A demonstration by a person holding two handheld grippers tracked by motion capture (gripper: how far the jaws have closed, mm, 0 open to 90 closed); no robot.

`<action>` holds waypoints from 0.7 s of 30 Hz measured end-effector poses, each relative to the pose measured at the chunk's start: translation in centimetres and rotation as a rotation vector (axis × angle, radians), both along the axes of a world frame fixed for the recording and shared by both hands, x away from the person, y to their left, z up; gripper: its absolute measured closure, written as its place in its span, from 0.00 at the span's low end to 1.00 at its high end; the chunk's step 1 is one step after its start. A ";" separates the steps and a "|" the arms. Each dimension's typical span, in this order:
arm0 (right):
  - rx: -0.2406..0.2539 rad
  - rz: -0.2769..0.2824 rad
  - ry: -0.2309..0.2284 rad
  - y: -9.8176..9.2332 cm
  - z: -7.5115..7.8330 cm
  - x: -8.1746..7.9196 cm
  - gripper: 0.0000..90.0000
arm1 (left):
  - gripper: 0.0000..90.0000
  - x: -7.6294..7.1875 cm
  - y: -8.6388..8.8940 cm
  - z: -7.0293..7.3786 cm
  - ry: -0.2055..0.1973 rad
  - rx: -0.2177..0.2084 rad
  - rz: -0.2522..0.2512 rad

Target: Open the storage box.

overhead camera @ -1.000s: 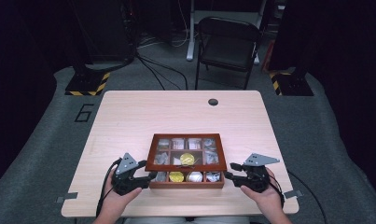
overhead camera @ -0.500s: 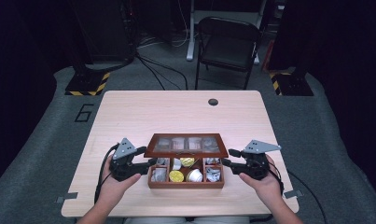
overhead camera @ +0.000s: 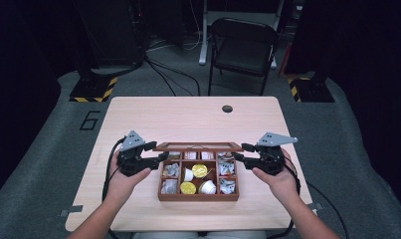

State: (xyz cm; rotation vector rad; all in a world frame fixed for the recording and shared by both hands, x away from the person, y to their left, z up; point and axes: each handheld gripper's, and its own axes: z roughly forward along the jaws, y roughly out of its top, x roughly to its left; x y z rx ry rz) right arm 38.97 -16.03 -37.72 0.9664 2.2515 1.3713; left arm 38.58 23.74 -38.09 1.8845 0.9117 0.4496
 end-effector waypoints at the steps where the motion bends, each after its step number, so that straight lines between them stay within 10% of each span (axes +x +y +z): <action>1: 0.004 -0.004 0.003 0.0 0.1 0.3 0.57 | 0.43 0.3 0.0 0.1 0.002 -0.005 0.010; 21: 0.036 -0.099 -0.023 1.4 1.1 5.2 0.58 | 0.38 4.8 -2.3 1.4 -0.058 -0.008 0.110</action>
